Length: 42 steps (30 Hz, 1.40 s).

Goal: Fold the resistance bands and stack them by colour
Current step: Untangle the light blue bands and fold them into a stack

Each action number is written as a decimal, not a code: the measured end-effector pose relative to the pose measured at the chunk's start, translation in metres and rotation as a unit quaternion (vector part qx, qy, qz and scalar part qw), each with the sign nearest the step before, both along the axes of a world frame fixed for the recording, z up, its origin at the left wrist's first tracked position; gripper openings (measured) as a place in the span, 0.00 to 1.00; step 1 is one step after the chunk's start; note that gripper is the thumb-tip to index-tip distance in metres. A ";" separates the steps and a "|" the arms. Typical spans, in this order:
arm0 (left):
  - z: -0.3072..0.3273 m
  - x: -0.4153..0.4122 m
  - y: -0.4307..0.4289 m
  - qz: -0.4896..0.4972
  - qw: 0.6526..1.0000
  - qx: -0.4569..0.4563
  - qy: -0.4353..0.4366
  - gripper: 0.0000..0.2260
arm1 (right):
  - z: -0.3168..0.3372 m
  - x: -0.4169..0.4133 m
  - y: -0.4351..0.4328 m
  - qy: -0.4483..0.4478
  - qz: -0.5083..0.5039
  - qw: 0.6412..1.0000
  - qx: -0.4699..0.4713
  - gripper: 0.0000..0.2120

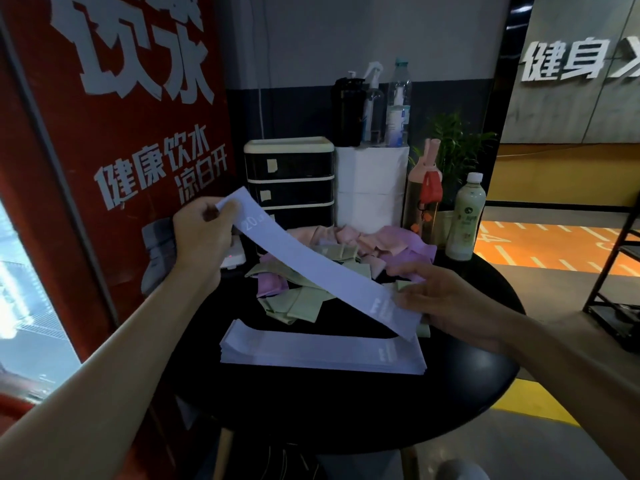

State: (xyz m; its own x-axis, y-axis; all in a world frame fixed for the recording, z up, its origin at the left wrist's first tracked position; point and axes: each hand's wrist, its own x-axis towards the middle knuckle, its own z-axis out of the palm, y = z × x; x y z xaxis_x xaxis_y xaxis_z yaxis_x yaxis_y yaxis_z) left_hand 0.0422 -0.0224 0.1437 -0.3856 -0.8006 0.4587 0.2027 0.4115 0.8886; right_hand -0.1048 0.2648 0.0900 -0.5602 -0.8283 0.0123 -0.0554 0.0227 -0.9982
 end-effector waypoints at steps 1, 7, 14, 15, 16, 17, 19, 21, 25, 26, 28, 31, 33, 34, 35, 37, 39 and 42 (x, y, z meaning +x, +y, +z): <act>-0.009 0.005 0.000 0.005 1.000 0.005 -0.003 0.07 | -0.004 0.001 0.001 -0.004 -0.011 1.000 0.006 0.17; -0.062 0.031 0.000 0.025 0.999 0.017 -0.044 0.07 | -0.027 0.003 0.007 0.065 -0.093 0.993 0.038 0.08; -0.105 0.050 -0.006 0.017 0.989 -0.073 -0.127 0.05 | -0.046 0.002 0.002 0.224 -0.219 0.946 0.078 0.07; -0.108 0.053 -0.005 0.012 0.987 -0.081 -0.137 0.05 | -0.049 0.002 0.002 0.239 -0.223 0.941 0.087 0.06; -0.112 0.054 -0.004 0.010 0.985 -0.087 -0.146 0.05 | -0.052 0.002 0.001 0.254 -0.224 0.936 0.095 0.06; -0.116 0.056 -0.005 0.011 0.984 -0.093 -0.154 0.06 | -0.054 0.003 0.001 0.270 -0.224 0.931 0.102 0.05; -0.122 0.057 -0.006 0.012 0.980 -0.105 -0.168 0.06 | -0.059 0.003 0.000 0.299 -0.234 0.919 0.107 0.04; -0.126 0.057 -0.007 0.009 0.979 -0.108 -0.175 0.07 | -0.062 0.005 -0.001 0.318 -0.246 0.908 0.115 0.04; -0.131 0.057 -0.007 0.007 0.976 -0.100 -0.191 0.07 | -0.065 0.007 -0.004 0.330 -0.250 0.902 0.126 0.04; -0.133 0.057 -0.007 0.002 0.976 -0.098 -0.197 0.08 | -0.066 0.008 -0.004 0.329 -0.249 0.902 0.126 0.04; -0.136 0.056 -0.007 -0.007 0.974 -0.094 -0.207 0.07 | -0.068 0.008 -0.004 0.338 -0.252 0.898 0.128 0.04; -0.141 0.056 -0.007 -0.004 0.972 -0.094 -0.214 0.07 | -0.069 0.009 -0.004 0.355 -0.252 0.892 0.125 0.05; -0.143 0.055 -0.006 0.000 0.972 -0.092 -0.216 0.07 | -0.069 0.010 -0.003 0.357 -0.249 0.891 0.126 0.04; -0.144 0.055 -0.006 0.003 0.972 -0.094 -0.217 0.07 | -0.069 0.010 -0.003 0.359 -0.248 0.891 0.127 0.04; -0.145 0.055 -0.005 0.006 0.971 -0.099 -0.217 0.07 | -0.069 0.011 -0.002 0.361 -0.248 0.890 0.126 0.04; -0.147 0.055 -0.005 0.012 0.971 -0.110 -0.213 0.07 | -0.070 0.011 -0.002 0.362 -0.251 0.889 0.124 0.05; -0.148 0.054 -0.006 0.011 0.971 -0.119 -0.208 0.07 | -0.071 0.011 -0.001 0.363 -0.252 0.888 0.126 0.05; -0.151 0.054 -0.006 0.007 0.970 -0.118 -0.212 0.07 | -0.072 0.011 -0.001 0.366 -0.244 0.888 0.131 0.05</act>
